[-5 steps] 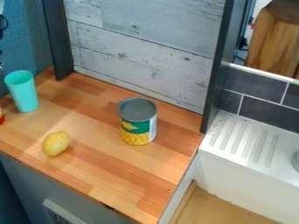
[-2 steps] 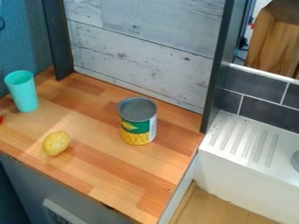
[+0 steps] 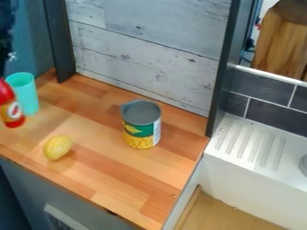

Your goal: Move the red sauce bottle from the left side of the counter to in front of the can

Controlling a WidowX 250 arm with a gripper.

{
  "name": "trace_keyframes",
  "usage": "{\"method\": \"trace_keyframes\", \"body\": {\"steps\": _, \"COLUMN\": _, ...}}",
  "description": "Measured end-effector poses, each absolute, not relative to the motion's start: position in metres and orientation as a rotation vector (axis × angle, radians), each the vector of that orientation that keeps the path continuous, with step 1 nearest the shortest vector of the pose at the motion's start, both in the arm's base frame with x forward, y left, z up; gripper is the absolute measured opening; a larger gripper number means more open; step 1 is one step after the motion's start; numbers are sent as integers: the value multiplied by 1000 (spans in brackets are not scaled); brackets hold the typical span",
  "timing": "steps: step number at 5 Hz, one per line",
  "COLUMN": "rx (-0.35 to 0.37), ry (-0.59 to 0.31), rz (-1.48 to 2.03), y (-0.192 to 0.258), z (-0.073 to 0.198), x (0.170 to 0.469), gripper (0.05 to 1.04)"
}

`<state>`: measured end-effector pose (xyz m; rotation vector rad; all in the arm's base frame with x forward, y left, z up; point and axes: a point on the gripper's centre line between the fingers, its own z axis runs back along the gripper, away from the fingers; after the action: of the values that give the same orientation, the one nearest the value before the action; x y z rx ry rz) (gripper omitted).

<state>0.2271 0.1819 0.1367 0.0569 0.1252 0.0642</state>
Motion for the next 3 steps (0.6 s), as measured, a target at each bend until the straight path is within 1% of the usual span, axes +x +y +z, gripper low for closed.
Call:
{"method": "trace_keyframes", "body": {"steps": 1, "rx": -13, "ry": 90, "rz": -2, "y": 140, "z": 142, "x": 236, "gripper": 338}}
{"method": "trace_keyframes", "body": {"steps": 2, "rx": -4, "ry": 68, "rz": -110, "y": 91, "z": 140, "x": 249, "gripper": 338}}
{"method": "trace_keyframes", "body": {"steps": 3, "rx": 17, "ry": 99, "rz": -202, "y": 40, "z": 121, "x": 248, "gripper": 338}}
